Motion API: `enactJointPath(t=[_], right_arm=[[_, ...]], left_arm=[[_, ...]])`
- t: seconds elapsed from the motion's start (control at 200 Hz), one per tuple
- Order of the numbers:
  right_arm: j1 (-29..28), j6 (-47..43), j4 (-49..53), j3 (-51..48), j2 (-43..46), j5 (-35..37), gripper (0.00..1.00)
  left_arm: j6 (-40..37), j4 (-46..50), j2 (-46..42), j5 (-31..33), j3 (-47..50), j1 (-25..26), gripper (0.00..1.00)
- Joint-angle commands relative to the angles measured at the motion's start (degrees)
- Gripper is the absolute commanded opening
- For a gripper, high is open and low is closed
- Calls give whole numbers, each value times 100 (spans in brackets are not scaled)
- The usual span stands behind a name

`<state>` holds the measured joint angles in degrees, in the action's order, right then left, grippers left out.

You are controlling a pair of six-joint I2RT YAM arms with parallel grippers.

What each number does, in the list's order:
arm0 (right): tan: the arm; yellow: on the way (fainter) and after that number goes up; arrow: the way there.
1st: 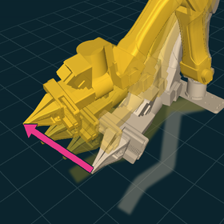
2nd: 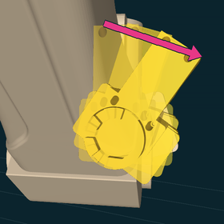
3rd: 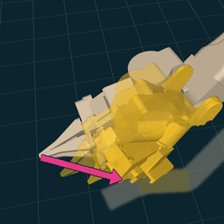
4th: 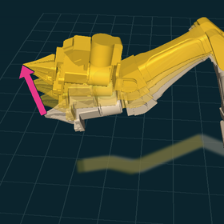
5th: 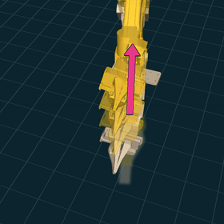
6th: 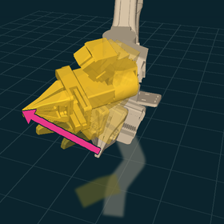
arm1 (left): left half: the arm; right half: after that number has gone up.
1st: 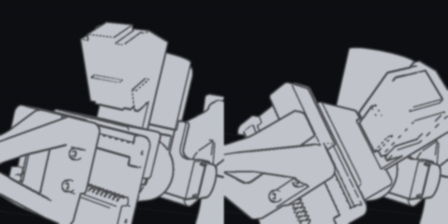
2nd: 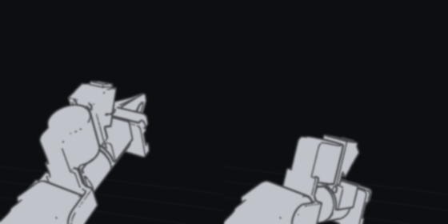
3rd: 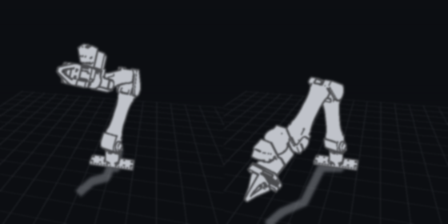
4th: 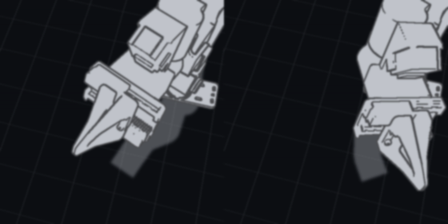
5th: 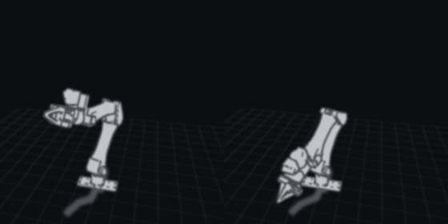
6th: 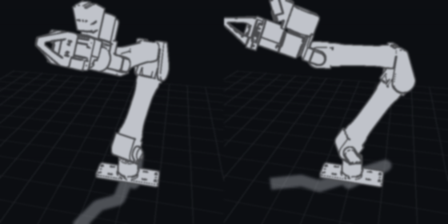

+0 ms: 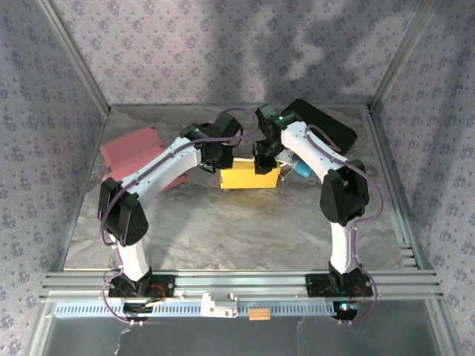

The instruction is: Fold the paper box

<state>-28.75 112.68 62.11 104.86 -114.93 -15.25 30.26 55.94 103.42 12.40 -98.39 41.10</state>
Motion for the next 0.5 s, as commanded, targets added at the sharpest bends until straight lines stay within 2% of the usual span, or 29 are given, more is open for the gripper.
enactJointPath(t=[0.0, 0.31, 0.495], right_arm=[[2, -18, 100, -185, -151, 21, 22], [1, -18, 82, -220, -143, 20, 22], [2, -14, 65, -225, -143, 10, 22]], left_arm=[[-2, 189, 47, 164, -189, -23, 22], [-56, 189, 95, 46, -93, -23, 19], [-73, 190, 153, 1, -136, -32, 13]])
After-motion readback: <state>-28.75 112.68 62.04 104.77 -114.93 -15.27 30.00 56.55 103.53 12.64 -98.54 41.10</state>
